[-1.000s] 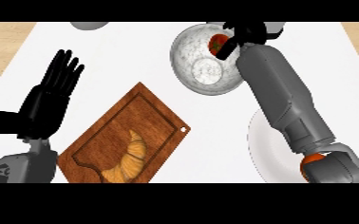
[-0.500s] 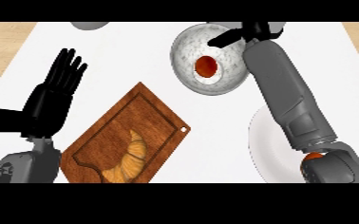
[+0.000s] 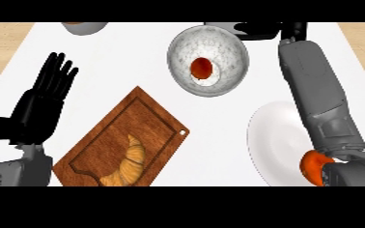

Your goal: Pick the tomato from the plate and place it in the bowl

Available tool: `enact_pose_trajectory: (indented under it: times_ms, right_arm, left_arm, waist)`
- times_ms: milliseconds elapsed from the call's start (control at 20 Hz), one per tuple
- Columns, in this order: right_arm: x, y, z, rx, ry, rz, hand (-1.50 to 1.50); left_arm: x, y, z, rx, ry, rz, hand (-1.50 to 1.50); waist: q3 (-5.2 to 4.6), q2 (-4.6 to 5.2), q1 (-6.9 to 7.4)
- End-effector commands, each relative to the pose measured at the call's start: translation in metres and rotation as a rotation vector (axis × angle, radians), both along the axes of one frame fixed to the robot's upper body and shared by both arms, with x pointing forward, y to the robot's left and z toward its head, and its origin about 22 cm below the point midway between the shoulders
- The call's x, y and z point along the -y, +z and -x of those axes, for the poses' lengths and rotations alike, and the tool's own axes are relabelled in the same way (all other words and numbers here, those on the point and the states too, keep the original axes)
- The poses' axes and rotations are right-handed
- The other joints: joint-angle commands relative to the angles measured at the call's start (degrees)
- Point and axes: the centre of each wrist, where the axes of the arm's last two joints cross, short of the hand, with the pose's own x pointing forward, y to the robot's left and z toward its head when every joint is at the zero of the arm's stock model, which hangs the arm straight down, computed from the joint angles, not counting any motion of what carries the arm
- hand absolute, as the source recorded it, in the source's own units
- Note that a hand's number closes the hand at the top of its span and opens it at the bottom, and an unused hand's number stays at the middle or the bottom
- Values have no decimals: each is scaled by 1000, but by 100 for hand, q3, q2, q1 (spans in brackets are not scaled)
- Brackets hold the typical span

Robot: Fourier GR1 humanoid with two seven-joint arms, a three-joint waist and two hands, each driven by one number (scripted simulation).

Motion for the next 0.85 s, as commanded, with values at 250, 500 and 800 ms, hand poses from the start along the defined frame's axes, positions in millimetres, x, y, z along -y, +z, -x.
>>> enact_pose_trajectory:
  times_ms: [250, 500, 800]
  right_arm:
    - [115, -19, 40, 0, -52, -57, -150]
    - [150, -15, 79, -30, -29, -40, -150]
    - [187, -17, 117, -44, 9, -62, -150]
  left_arm:
    - [-9, -17, 9, -12, 28, 7, 0]
    - [0, -7, 21, -14, 19, 0, 0]
    - [-8, -1, 16, -7, 10, -28, 0]
  waist:
    - [-8, -74, -223]
    - [-9, -97, -225]
    - [-8, -58, -137]
